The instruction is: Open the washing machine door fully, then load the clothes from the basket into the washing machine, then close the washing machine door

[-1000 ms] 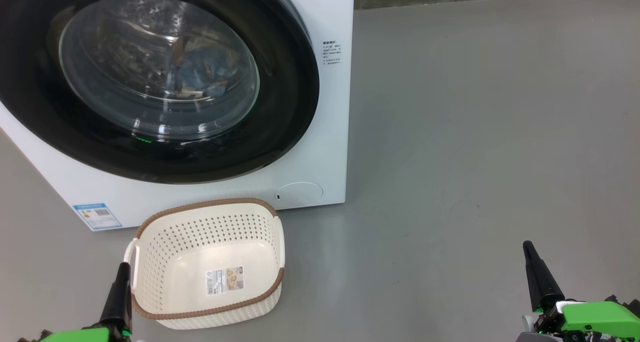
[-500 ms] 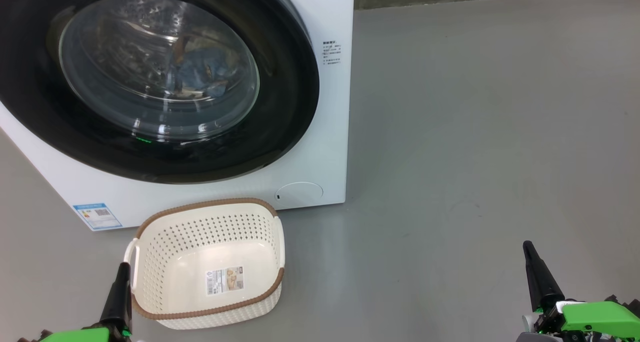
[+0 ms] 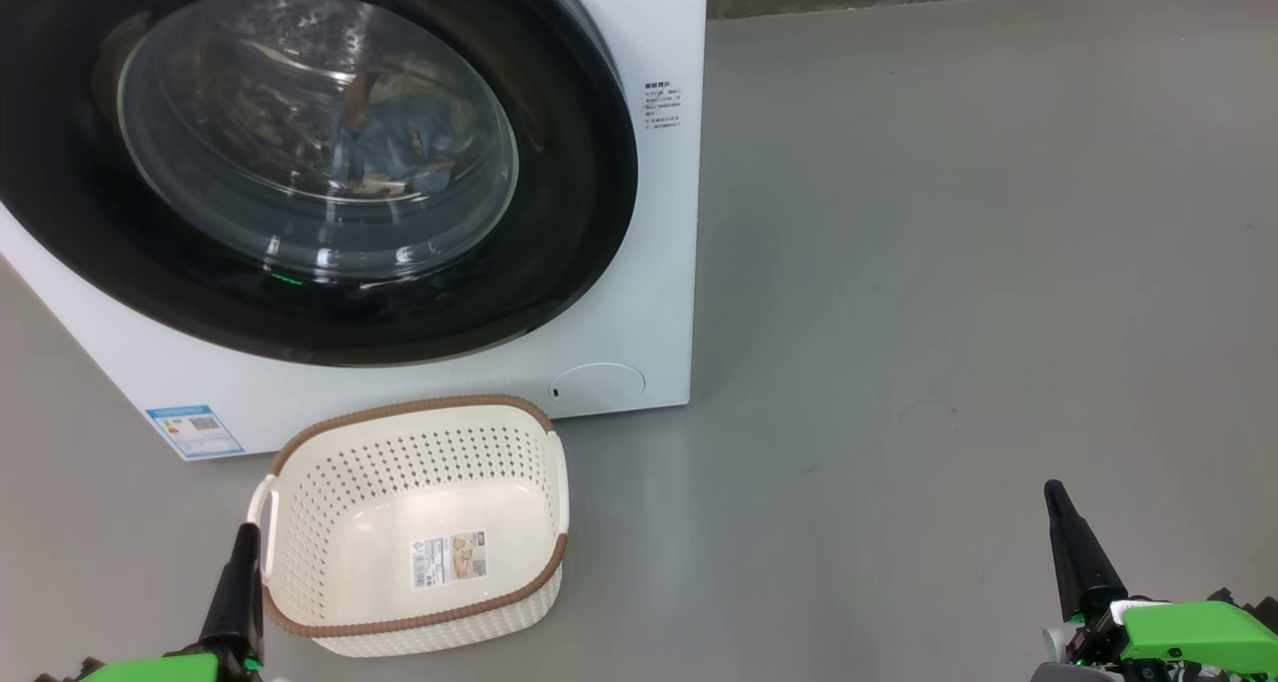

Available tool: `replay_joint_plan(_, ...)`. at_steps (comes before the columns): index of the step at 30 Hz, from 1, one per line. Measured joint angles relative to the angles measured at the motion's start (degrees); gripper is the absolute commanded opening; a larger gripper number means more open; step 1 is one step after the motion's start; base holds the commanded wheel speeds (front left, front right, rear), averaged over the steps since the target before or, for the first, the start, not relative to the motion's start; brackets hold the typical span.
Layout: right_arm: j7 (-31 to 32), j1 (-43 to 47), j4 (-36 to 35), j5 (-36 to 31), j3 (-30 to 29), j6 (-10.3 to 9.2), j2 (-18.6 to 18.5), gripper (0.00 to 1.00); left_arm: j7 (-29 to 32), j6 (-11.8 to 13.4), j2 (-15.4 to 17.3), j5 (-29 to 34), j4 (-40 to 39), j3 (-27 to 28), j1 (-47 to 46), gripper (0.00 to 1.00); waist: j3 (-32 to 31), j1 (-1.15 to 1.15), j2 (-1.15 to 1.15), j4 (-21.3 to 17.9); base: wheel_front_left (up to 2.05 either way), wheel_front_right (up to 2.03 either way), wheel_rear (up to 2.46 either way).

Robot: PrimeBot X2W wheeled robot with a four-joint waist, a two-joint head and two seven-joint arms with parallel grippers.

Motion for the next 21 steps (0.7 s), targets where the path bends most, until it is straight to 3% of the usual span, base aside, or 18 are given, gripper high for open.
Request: replay_joint_plan(21,0.00,0.00,0.00,0.00,0.00,-0.01,0.00,0.00,0.00,0.00,0.00,0.00,0.00,0.00,0.00,0.00,0.00,0.00,0.00,0.00,0.00,0.00,0.00)
